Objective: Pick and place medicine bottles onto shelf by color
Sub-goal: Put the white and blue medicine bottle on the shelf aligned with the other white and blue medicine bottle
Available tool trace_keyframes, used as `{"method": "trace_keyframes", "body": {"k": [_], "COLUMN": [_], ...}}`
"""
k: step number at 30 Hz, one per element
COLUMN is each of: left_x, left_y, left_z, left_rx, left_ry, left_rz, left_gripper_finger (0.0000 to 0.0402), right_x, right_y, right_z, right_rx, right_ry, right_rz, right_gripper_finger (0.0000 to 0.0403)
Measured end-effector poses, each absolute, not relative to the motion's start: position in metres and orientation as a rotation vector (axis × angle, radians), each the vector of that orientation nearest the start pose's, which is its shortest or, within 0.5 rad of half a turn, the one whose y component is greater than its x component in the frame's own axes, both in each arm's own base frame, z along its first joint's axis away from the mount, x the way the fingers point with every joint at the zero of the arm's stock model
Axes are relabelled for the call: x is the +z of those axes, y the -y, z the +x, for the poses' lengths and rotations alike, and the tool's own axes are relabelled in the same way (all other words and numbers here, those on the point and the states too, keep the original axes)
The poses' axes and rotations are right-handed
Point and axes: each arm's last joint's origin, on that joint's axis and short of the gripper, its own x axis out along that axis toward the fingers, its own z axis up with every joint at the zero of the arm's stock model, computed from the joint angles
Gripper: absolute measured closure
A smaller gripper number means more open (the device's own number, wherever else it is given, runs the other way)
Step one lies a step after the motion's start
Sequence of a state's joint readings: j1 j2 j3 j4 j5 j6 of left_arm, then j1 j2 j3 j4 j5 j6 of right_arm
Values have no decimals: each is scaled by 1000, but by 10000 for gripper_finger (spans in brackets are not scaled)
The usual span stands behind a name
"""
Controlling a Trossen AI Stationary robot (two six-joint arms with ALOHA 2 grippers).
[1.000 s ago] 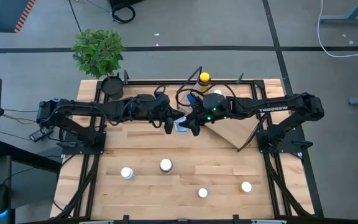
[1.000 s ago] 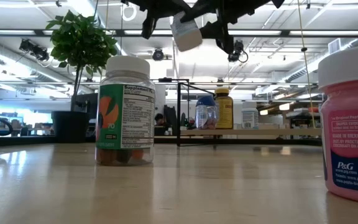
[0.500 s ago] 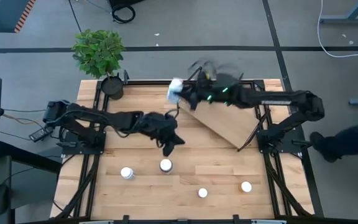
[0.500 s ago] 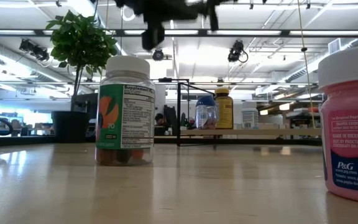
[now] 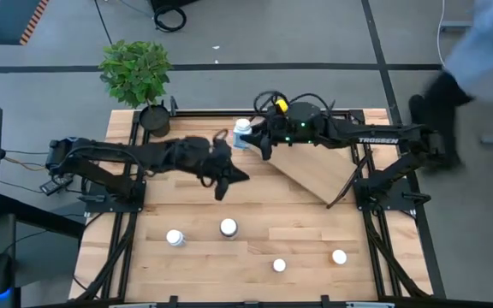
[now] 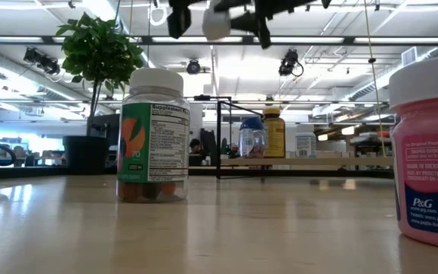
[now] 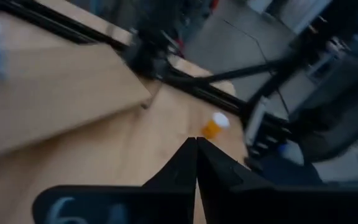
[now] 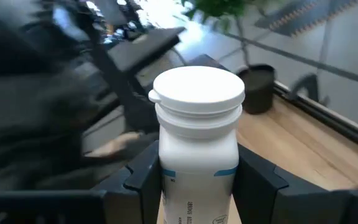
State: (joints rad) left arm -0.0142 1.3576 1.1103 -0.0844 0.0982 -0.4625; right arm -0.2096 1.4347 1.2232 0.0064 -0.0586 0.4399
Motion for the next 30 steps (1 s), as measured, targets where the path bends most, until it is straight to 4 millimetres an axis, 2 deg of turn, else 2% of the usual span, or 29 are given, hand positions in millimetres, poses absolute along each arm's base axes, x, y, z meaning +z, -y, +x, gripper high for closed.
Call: {"method": "trace_keyframes", "body": {"k": [3, 7, 10, 17, 24, 30], "left_x": [340, 352, 359, 369, 381, 383], "left_y": [-1, -12, -20, -33, -40, -43], "left_z": [296, 277, 262, 235, 221, 219], "left_rx": [-8, 34, 89, 203, 262, 284], "left_ry": [-325, -312, -304, -304, -224, -203], "left_rz": [-460, -425, -403, -391, -384, -392], "left_gripper_finger": [372, 359, 347, 314, 266, 213], "right_x": [356, 346, 347, 348, 335, 311], "right_y": [66, 63, 61, 62, 67, 70], "right_z": [320, 316, 308, 289, 261, 240], "right_rx": [-171, -147, -128, -128, -136, -136], "right_ry": [-190, -313, -368, -467, -504, -501], "right_rz": [405, 289, 249, 171, 181, 194], "right_gripper_finger": [242, 242, 243, 243, 243, 243]}}
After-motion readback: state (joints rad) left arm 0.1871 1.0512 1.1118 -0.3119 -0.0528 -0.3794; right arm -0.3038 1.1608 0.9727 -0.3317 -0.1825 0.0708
